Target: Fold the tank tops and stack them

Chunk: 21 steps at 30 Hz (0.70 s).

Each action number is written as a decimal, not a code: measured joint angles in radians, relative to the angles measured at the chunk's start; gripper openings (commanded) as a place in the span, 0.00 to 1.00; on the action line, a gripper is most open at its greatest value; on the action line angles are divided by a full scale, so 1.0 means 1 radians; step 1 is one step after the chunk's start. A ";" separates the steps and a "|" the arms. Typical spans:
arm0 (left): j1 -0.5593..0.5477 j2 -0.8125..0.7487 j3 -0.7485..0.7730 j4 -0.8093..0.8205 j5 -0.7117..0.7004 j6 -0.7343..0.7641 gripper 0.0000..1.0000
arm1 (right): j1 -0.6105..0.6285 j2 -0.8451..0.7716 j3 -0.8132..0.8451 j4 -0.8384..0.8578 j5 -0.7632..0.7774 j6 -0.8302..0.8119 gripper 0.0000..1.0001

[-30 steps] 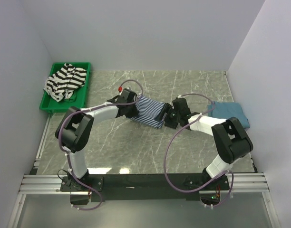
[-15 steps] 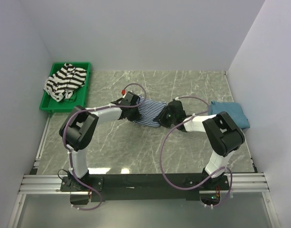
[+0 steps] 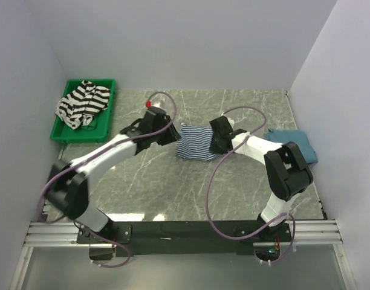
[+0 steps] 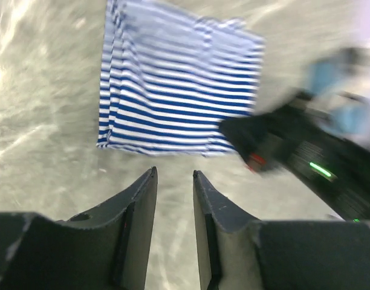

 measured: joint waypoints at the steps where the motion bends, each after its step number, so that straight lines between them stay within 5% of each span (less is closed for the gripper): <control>1: 0.000 -0.058 -0.008 -0.003 0.006 0.002 0.37 | -0.005 -0.010 0.010 -0.032 0.026 -0.027 0.00; 9: 0.000 -0.485 -0.238 -0.006 0.098 0.033 0.38 | -0.156 -0.092 0.037 -0.210 0.230 -0.258 0.00; 21: 0.000 -0.705 -0.468 -0.022 0.214 0.083 0.38 | -0.337 -0.092 0.124 -0.341 0.443 -0.413 0.00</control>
